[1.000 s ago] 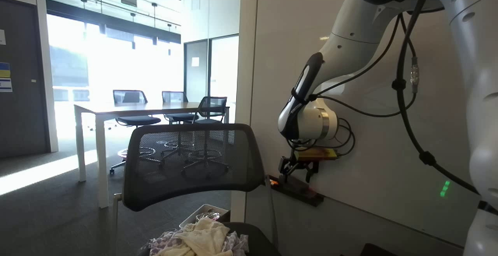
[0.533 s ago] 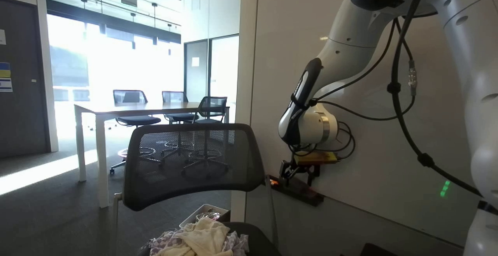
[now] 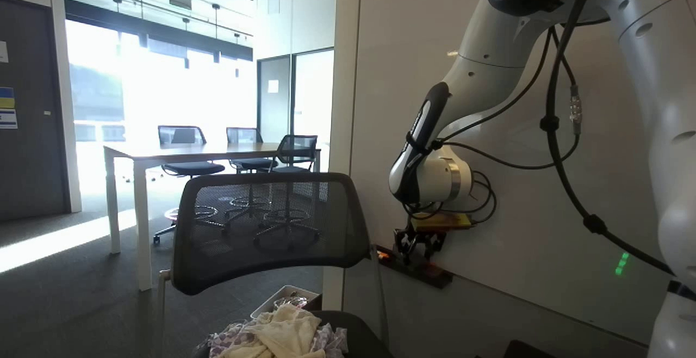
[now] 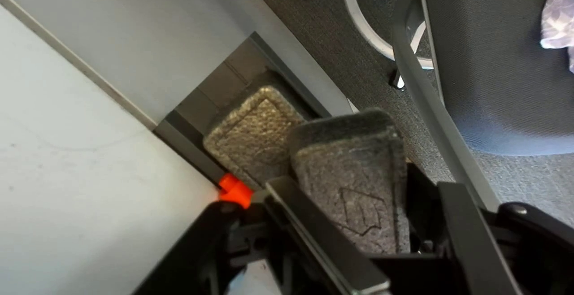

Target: Use the black eraser to wipe the whiteboard.

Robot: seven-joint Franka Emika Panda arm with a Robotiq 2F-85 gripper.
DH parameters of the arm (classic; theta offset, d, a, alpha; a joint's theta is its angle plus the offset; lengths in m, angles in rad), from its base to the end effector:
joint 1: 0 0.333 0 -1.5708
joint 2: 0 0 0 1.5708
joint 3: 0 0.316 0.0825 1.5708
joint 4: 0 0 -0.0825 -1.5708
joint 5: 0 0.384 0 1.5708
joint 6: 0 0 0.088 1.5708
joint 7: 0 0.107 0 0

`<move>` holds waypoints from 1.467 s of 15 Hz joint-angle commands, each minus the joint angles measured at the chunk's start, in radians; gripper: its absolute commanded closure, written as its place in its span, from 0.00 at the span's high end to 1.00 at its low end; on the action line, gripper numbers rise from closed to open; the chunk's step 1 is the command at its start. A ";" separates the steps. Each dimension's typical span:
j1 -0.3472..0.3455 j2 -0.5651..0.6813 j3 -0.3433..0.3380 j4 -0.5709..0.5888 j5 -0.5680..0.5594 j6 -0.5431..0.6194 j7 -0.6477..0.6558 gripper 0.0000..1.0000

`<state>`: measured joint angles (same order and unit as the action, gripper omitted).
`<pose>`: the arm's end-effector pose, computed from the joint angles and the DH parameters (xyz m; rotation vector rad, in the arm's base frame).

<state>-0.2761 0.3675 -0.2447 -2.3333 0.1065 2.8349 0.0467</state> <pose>0.4569 -0.2724 0.1981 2.8976 -0.9677 0.2043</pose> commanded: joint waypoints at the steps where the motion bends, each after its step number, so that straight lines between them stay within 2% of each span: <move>1: 0.007 -0.053 -0.025 -0.016 -0.031 -0.012 0.002 0.34; 5: 0.011 -0.179 -0.011 -0.081 -0.031 -0.102 -0.012 0.34; 10: 0.008 -0.406 0.013 -0.128 0.012 -0.537 -0.074 0.34; 11: 0.015 -0.463 0.011 -0.150 -0.001 -0.580 -0.069 0.34; 13: 0.026 -0.565 0.017 -0.189 -0.043 -0.602 -0.031 0.34; 16: 0.026 -0.720 0.060 -0.274 -0.171 -0.513 0.049 0.34; 19: 0.004 -0.813 0.133 -0.323 -0.307 -0.453 0.156 0.34; 22: -0.019 -0.873 0.235 -0.377 -0.461 -0.399 0.299 0.34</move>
<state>-0.2597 -0.4210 -0.1039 -2.6337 -0.2307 2.3616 0.2217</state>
